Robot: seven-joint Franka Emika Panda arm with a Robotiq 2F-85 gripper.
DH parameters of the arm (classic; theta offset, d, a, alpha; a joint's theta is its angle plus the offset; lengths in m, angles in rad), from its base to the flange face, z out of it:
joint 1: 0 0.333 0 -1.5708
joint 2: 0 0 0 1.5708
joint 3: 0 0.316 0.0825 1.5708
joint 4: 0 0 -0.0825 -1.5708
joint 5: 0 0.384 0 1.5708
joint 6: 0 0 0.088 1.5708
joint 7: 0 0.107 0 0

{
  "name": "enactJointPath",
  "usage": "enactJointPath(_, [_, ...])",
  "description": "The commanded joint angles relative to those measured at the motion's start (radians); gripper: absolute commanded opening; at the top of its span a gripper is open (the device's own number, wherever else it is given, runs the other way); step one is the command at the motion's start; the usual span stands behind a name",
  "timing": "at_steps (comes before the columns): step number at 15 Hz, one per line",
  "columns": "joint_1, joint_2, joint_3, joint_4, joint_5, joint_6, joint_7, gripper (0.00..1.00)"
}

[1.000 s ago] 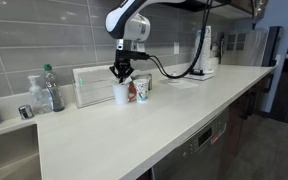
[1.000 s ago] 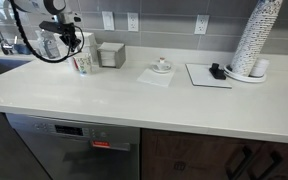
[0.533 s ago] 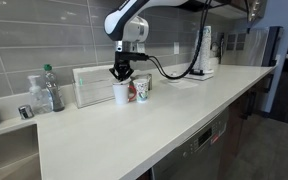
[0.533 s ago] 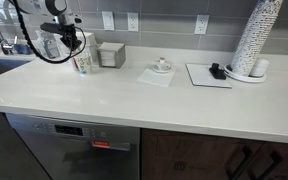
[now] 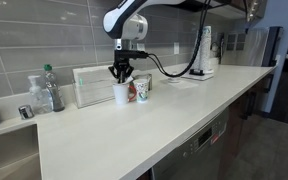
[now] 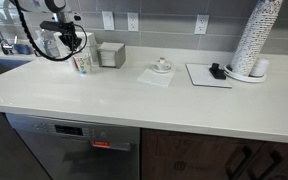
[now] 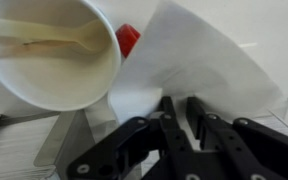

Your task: Place a paper towel in the mug

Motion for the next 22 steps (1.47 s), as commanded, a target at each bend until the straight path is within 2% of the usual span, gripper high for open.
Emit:
enactJointPath(1, [0.011, 0.017, -0.01, 0.034, -0.011, -0.035, -0.023, 0.42])
enactJointPath(3, [0.011, 0.018, -0.009, 0.037, -0.009, -0.036, -0.03, 0.33])
enactJointPath(4, [0.01, 0.019, -0.008, 0.039, -0.007, -0.036, -0.033, 0.23])
enactJointPath(5, [0.01, 0.022, -0.008, 0.042, -0.006, -0.038, -0.035, 0.08])
enactJointPath(7, [0.009, 0.028, -0.007, 0.047, -0.004, -0.041, -0.038, 0.0])
enactJointPath(17, [0.015, 0.096, -0.003, 0.11, -0.007, -0.095, -0.08, 0.0])
enactJointPath(22, [0.028, 0.076, -0.009, 0.131, -0.017, -0.122, -0.079, 0.0])
